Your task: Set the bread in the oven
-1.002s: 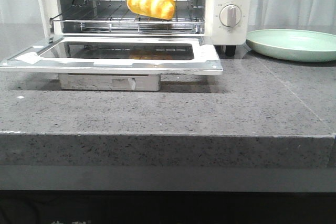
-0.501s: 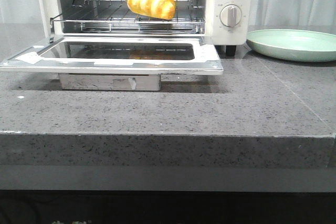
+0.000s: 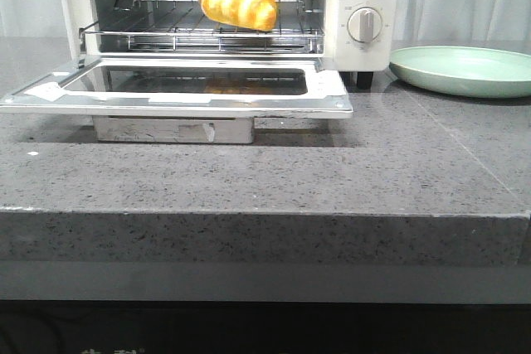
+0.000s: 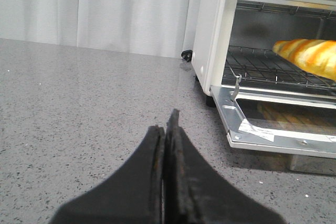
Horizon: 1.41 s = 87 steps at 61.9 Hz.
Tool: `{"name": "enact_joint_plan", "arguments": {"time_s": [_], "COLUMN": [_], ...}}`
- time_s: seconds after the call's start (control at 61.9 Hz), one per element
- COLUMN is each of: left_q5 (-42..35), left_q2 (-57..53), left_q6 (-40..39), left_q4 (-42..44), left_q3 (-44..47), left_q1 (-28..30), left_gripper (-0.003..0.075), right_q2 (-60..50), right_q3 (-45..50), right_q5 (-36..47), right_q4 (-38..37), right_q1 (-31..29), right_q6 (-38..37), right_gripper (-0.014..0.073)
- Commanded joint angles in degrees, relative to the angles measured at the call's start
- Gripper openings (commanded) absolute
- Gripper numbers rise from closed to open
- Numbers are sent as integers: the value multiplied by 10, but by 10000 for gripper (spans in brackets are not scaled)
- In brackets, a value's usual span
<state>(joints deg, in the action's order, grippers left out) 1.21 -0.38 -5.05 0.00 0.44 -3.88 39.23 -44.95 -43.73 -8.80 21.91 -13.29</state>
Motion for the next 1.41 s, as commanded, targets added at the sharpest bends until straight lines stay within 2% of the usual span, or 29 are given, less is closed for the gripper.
{"name": "enact_joint_plan", "arguments": {"time_s": [0.0, 0.145, 0.242, 0.436, 0.566, 0.711, 0.856, 1.083, 1.39], "left_q5": [-51, -51, -51, -51, -51, -51, -51, -51, -51], "left_q2": [-13, -13, -13, -13, -13, -13, -13, -12, -12], "left_q6": [-5, -5, -5, -5, -5, -5, -5, -5, -5], "left_q4": [-5, -5, -5, -5, -5, -5, -5, -5, -5], "left_q3": [14, 14, 14, 14, 14, 14, 14, 14, 14], "left_q1": [2, 2, 2, 2, 2, 2, 2, 2, 2], "left_gripper": [-18, -18, -18, -18, -18, -18, -18, -18, -18], "right_q2": [-7, -52, -116, -267, -343, -385, -411, -410, -410], "right_q3": [-11, 36, 103, 256, 343, 405, 465, 466, 466], "right_q5": [38, 62, 115, 240, 295, 338, 399, 433, 437], "right_q4": [-5, 5, 35, 57, 88, 107, 107, 106, 104], "right_q1": [-3, -45, -88, -131, -168, -202, -212, -212, -212], "right_q6": [1, 1, 1, 1, 1, 1, 1, 1, 2], "right_gripper": [-118, -118, -118, -118, -118, -118, -118, -118, -118]}}
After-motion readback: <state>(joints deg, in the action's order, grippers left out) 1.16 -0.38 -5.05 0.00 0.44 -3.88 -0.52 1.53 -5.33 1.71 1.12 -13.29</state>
